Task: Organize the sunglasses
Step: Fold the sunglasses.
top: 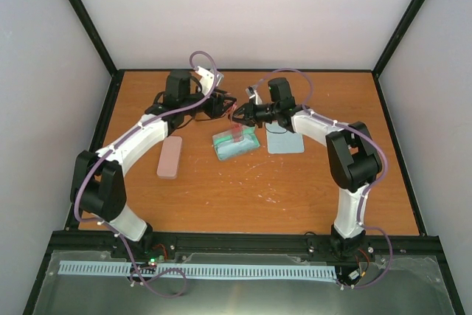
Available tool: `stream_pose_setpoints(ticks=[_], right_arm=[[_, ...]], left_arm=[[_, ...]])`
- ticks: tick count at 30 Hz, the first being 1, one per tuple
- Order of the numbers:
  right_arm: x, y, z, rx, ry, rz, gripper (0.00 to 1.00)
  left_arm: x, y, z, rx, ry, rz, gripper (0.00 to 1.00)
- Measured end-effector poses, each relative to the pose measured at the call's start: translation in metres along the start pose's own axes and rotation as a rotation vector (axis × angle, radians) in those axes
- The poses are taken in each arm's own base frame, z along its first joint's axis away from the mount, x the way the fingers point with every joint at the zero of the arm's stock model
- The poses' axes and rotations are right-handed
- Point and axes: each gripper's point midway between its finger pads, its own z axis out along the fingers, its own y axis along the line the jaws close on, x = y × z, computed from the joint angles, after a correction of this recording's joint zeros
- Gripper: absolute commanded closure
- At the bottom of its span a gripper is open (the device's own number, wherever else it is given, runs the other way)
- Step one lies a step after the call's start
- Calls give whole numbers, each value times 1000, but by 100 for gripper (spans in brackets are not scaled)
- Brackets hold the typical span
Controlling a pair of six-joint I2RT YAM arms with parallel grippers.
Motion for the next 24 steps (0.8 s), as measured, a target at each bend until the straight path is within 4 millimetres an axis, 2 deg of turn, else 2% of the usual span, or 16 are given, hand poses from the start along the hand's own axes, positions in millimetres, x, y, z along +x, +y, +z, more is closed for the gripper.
stream_pose_setpoints(ticks=[3, 7, 10, 13, 14, 16, 19, 24], right_arm=[[-7, -1, 2, -18, -8, 2, 97], [-18, 6, 7, -51, 3, -15, 97], [-25, 16, 5, -60, -8, -40, 97], [-37, 15, -4, -37, -47, -65, 97], [-38, 15, -7, -29, -51, -69, 97], [-36, 13, -16, -13, -58, -75, 97], [-26, 15, -25, 6, -53, -79, 97], [-25, 23, -28, 9, -67, -81, 97]], left_arm=[[-3, -1, -1, -9, -18, 14, 49], [-11, 0, -9, -45, -54, 35, 47], [-17, -4, -17, -50, -76, 48, 34], [-8, -20, -20, -10, -49, 41, 18], [-5, -23, -20, -5, -40, 40, 16], [3, -24, -19, -4, -19, 30, 16], [12, -21, -18, -17, 4, 16, 23], [13, -21, -19, -9, 10, 4, 27]])
